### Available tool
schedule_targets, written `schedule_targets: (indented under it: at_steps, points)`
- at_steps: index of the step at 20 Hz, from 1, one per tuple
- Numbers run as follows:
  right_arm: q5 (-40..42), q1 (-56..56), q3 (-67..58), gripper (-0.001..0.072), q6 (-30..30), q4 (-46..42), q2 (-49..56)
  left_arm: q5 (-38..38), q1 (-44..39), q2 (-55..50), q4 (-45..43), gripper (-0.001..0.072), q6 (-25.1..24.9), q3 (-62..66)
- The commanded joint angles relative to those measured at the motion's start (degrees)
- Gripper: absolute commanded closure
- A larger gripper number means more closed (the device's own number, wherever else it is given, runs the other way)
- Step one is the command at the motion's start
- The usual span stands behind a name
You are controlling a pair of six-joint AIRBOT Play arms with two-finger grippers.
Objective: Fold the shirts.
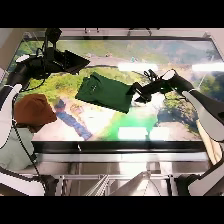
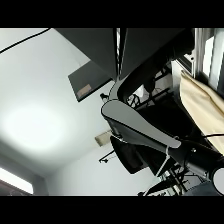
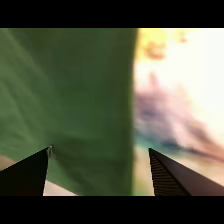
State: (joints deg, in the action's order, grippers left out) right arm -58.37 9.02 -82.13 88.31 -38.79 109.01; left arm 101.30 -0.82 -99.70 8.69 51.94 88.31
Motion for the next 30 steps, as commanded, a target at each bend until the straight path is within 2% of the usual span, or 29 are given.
schedule_targets:
  at_steps: [1,5,6,7,8,11,13,18,22,24,27,30]
  points:
    - [1.03,0.83,0.44,0.0020,-7.41,14.73,5.07,0.85,-0.02,0.00,-0.09,0.0702,-0.98,-0.02]
    - [0.37,1.55,0.44,0.0025,-21.24,33.79,7.06,2.36,-0.02,0.00,-0.11,0.0701,-0.94,-0.02]
    - [-0.92,1.53,0.33,0.0203,-23.78,36.96,7.06,2.71,-0.02,0.00,-0.09,0.0701,-0.94,-0.02]
    - [-2.69,1.49,0.31,0.0650,-26.86,40.37,7.06,2.73,-0.02,0.00,-0.11,0.0701,-0.94,-0.02]
    - [-5.07,1.46,0.31,0.0686,-29.57,44.37,7.04,2.69,-0.04,0.00,-0.09,0.0701,-0.94,-0.02]
    - [-11.67,0.46,0.31,0.0688,-33.64,51.95,5.31,2.69,-0.09,0.00,-0.09,0.0701,-0.94,-0.02]
    - [-14.40,-1.70,0.31,0.0688,-36.11,49.92,1.05,2.73,-0.09,0.00,-0.11,0.0701,-0.94,-0.02]
    - [-15.06,-12.57,0.31,0.0688,-35.58,35.80,-18.80,3.10,-0.11,0.00,-0.11,0.0701,-0.87,-0.02]
    - [-14.84,-27.54,0.31,0.0688,-24.81,11.80,-37.70,5.09,-0.76,0.00,-0.11,0.0701,1.53,-0.02]
    - [-13.86,-37.70,0.33,0.0688,-19.06,1.84,-43.65,5.07,-1.18,0.00,-0.09,0.0701,1.68,-0.02]
    - [-13.64,-52.87,0.33,0.0688,-18.43,-1.86,-45.92,5.07,-2.45,0.00,-0.11,0.0701,1.66,-0.02]
    - [-11.19,-62.90,0.31,0.0688,-20.46,-4.20,-42.29,4.98,-3.91,0.00,-0.11,0.0701,1.62,-0.02]
